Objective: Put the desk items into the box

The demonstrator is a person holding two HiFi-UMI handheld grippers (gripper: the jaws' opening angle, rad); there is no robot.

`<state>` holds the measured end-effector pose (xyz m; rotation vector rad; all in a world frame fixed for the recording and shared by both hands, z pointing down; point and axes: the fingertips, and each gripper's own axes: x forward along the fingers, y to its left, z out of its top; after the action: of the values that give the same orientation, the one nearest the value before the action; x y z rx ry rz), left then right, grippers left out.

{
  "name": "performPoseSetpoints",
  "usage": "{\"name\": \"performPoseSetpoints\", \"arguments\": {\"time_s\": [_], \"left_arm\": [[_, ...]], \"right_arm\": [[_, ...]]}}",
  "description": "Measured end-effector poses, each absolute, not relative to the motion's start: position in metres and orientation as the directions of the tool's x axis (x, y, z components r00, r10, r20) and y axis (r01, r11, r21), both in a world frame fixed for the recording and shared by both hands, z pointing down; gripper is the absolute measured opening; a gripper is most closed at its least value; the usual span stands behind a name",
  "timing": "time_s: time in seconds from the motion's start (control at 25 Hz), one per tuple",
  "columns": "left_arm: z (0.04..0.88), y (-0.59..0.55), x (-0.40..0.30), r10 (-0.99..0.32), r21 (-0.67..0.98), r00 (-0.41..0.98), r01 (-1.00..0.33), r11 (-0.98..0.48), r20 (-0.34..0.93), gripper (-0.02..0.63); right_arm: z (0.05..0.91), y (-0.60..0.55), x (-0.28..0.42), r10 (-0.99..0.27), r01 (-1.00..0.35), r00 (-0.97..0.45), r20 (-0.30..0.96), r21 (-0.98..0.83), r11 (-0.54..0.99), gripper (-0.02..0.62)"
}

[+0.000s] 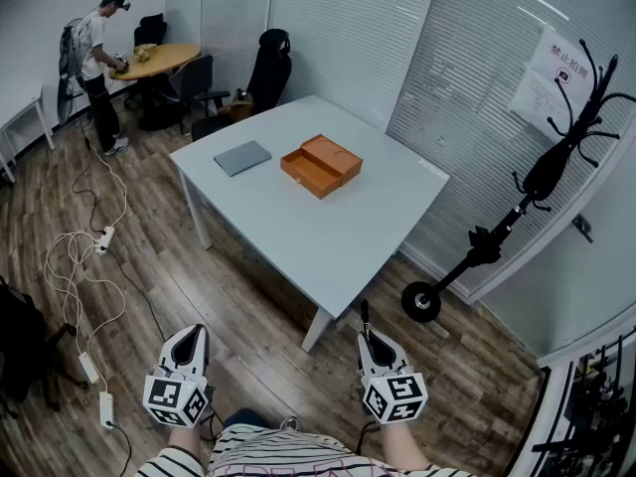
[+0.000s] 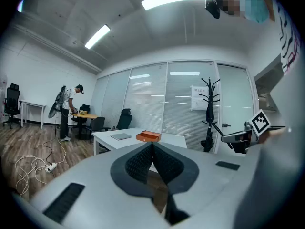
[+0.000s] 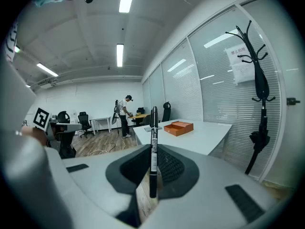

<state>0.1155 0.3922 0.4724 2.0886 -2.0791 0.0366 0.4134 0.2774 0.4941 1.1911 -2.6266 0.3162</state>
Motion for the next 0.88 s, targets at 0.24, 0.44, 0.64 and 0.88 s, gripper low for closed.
{"name": "performPoseSetpoints", "arguments": {"time_s": [0.24,0.44,0.64,0.88], "left_arm": [[0.490,0.381,0.109,-0.985,0.129,0.033,-0.992,-0.011,0.170,0.021],[0.499,0.349,0.081,-0.982,0.140,0.073,-0.989,-0.049,0.173,0.021],[0.494,0.307,0.043,-0.972,0.128,0.158,-0.982,-0.137,0.175,0.021],[0.493,0.259,-0.020,-0.949,0.128,0.260,-0.962,-0.240,0.177,0.021]], "right_arm": [[0.499,0.269,0.400,-0.702,-0.755,-0.645,0.300,-0.112,0.646,0.057],[0.502,0.247,0.373,-0.722,-0.775,-0.621,0.303,-0.105,0.623,0.058],[0.499,0.221,0.331,-0.762,-0.814,-0.575,0.299,-0.111,0.570,0.057],[0.499,0.195,0.270,-0.818,-0.867,-0.495,0.292,-0.114,0.485,0.058]]}}
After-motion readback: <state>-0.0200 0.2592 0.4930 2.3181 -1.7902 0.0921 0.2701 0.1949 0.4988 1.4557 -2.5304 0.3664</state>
